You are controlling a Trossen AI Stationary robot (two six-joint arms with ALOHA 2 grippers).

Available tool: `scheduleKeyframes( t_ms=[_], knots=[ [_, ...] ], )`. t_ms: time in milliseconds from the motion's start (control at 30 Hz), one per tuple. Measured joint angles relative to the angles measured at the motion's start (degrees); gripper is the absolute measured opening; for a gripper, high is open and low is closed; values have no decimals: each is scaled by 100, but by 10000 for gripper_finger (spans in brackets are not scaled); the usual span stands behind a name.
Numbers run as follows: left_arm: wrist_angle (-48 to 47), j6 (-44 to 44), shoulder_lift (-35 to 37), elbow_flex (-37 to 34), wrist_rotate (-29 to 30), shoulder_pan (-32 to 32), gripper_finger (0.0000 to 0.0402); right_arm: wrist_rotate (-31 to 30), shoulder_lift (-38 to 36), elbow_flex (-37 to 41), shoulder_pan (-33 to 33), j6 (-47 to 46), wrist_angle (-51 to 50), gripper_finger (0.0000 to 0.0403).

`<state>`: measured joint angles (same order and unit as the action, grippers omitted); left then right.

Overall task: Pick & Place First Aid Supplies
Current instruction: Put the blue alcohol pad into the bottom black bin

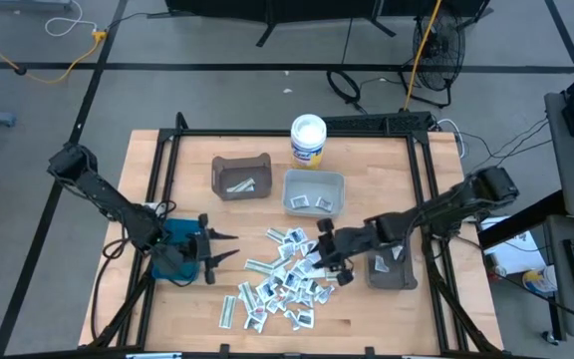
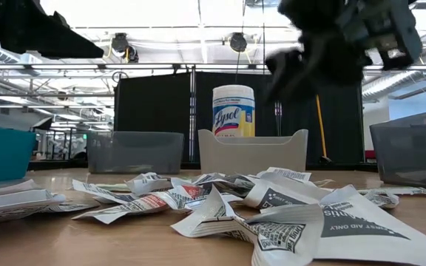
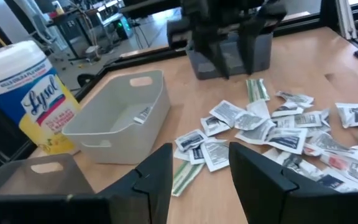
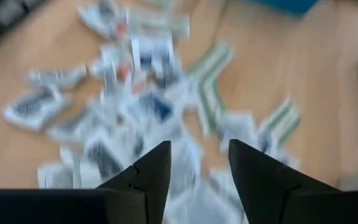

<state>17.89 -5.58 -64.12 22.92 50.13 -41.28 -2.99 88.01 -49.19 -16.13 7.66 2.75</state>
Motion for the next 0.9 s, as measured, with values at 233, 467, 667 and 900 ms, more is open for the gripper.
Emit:
scheduleKeyframes(
  t_ms=[233,467,667,900],
  knots=[
    [-2,-89,0,0,-105,2,161,33,102,-9,319,-1039,-690,155],
    [42,-111,0,0,-103,4,161,257,235,-9,519,-2239,-822,155],
    [39,-101,0,0,-103,4,161,331,536,3,519,-2579,-828,155],
    [36,-99,0,0,-103,4,161,322,756,-15,526,-2723,-675,155]
  ],
)
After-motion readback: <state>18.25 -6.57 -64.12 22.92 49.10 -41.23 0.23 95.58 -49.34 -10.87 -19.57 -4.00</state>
